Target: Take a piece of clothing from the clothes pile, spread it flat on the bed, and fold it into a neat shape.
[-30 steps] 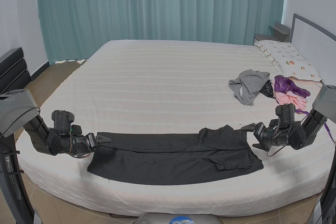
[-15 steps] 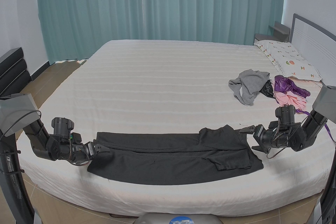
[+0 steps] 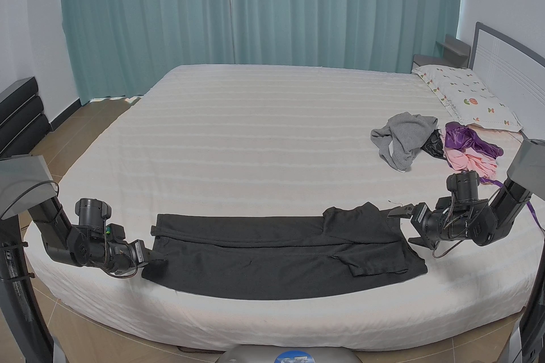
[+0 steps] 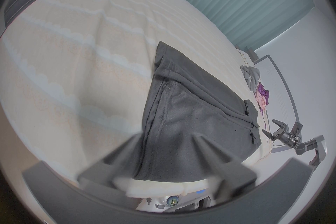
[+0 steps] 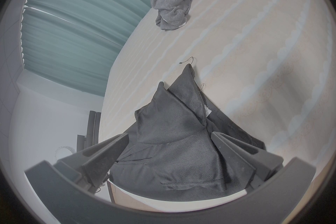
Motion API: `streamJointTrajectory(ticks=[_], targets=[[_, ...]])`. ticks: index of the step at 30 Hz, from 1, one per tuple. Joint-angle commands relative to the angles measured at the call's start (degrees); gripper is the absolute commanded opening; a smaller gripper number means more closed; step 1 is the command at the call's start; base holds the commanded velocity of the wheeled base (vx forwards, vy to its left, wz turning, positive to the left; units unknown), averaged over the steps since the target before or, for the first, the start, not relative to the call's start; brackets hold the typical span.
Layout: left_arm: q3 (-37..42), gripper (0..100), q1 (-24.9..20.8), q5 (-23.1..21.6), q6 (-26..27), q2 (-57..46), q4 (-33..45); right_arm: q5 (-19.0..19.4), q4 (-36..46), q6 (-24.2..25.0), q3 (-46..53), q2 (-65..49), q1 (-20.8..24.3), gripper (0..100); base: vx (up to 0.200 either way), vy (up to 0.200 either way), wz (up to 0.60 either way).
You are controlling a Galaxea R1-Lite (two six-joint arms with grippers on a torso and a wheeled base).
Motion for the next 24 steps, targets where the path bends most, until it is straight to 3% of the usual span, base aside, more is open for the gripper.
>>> streamJointTrajectory(ticks=[1, 8, 12, 24], targets=[[0.4, 0, 0.1, 0.1, -0.1, -0.1, 0.0, 0.0, 0.0, 0.0, 0.0, 0.0, -0.1, 100, 0.0, 0.0, 0.0], [2.8, 0, 2.2, 0.5, 0.4, -1.1, 0.0, 0.0, 0.0, 0.0, 0.1, 0.0, 0.0, 100, 0.0, 0.0, 0.0], [5.4, 0, 3.9, 0.4, 4.0, -1.9, 0.0, 0.0, 0.0, 0.0, 0.2, 0.0, 0.0, 100, 0.0, 0.0, 0.0], [9.9, 0, 4.0, 0.4, 4.8, -5.2, 0.0, 0.0, 0.0, 0.0, 0.2, 0.0, 0.0, 100, 0.0, 0.0, 0.0]])
